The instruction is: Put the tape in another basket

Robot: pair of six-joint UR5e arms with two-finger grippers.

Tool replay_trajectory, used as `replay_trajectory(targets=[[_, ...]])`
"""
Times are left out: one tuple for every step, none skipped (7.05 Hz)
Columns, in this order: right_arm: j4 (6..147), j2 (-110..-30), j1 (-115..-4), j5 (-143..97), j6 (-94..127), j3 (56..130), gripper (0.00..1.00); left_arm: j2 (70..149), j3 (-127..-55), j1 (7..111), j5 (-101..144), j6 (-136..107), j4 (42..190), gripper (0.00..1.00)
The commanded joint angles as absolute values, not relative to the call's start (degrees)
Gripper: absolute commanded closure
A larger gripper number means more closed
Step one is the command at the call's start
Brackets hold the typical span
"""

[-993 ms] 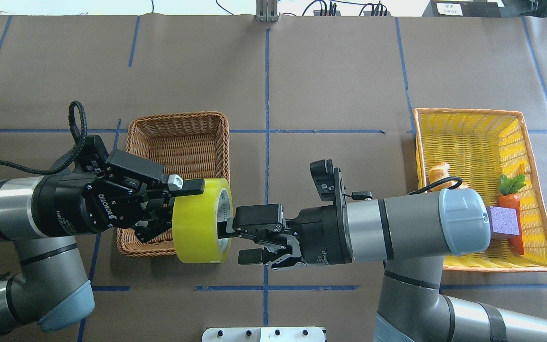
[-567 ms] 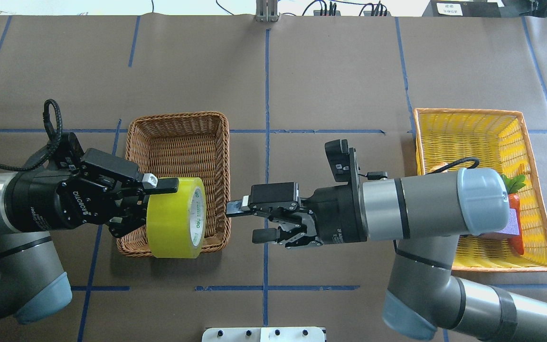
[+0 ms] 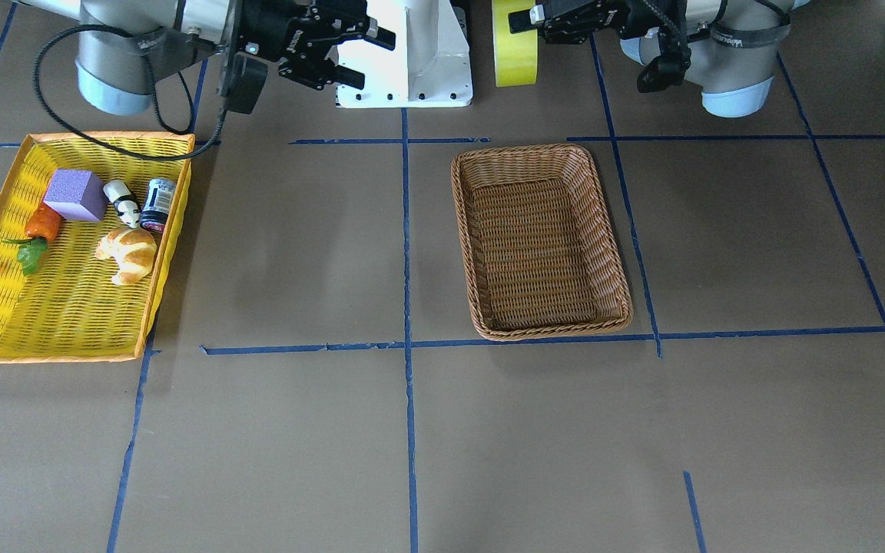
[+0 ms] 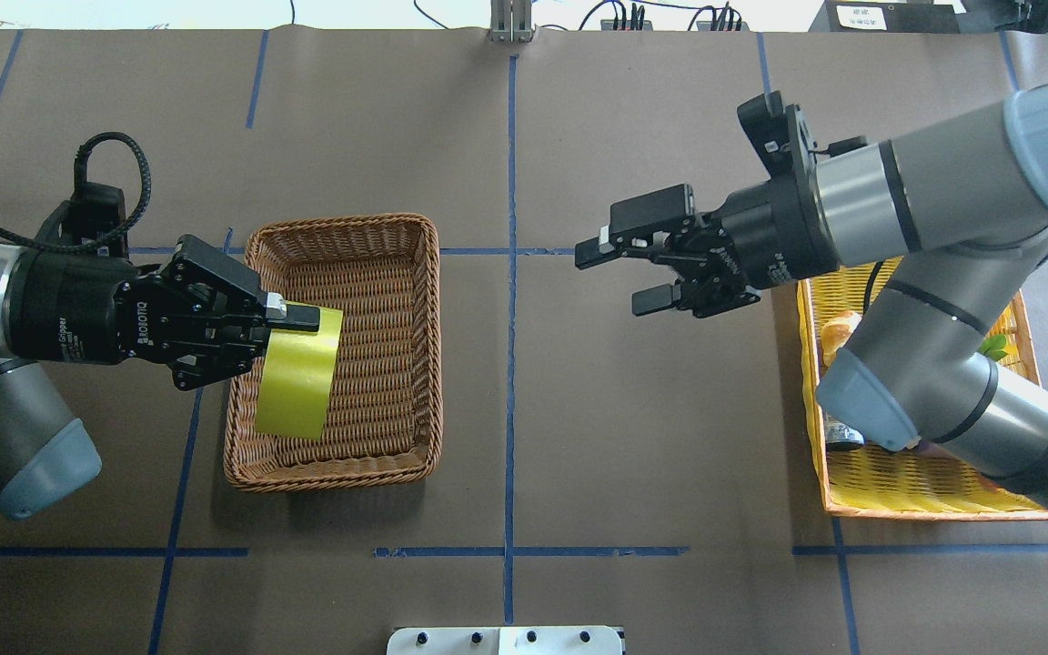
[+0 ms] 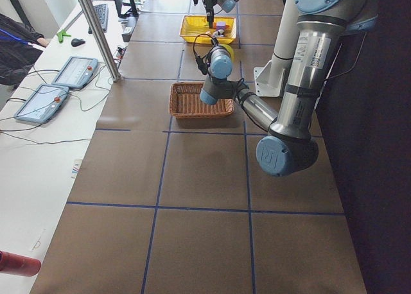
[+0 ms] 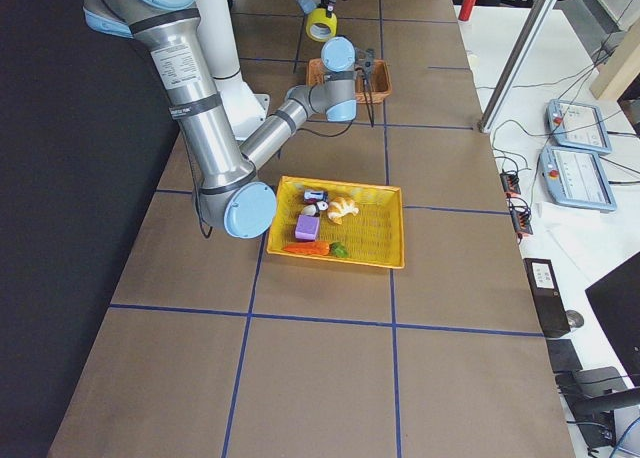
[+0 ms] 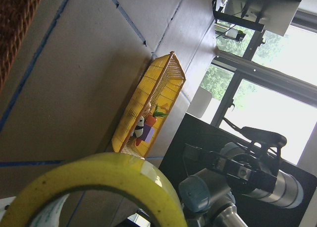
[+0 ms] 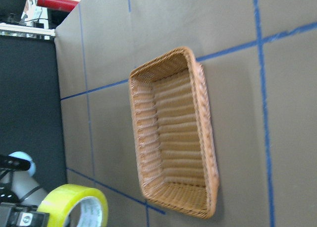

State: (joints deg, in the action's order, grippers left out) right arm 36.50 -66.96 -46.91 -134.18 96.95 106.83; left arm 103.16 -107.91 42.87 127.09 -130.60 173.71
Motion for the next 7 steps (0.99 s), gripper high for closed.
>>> replay_trajectory(targets=[[52.7,-67.8,-52.6,-134.9,78.7,106.9,0.00,104.7,-108.7,44.2,130.3,-118.8,157.2,1.00],[60.0,-69.6,-54.4,-133.6,70.6,106.8,0.00,105.9,-109.4,44.2,130.2,-112.4,148.3,1.00],[67.6,-69.8,-56.0,-131.3,60.4,105.6,0.00,107.4,-110.7,44.1,130.1,-106.1,137.7,1.00],[76.1,-69.8,-57.9,-129.2,49.1,105.5,0.00,109.7,-111.6,43.9,129.6,-99.3,126.9,1.00],[82.6,-69.7,-60.1,-128.6,39.9,105.5,0.00,112.8,-111.6,43.6,128.8,-94.0,117.0,1.00],[86.6,-70.7,-61.4,-128.5,33.2,105.4,0.00,114.0,-111.6,42.8,125.3,-87.9,109.6,1.00],[90.1,-72.2,-63.7,-128.7,26.0,105.2,0.00,114.8,-111.2,39.3,119.9,-82.9,104.2,1.00]])
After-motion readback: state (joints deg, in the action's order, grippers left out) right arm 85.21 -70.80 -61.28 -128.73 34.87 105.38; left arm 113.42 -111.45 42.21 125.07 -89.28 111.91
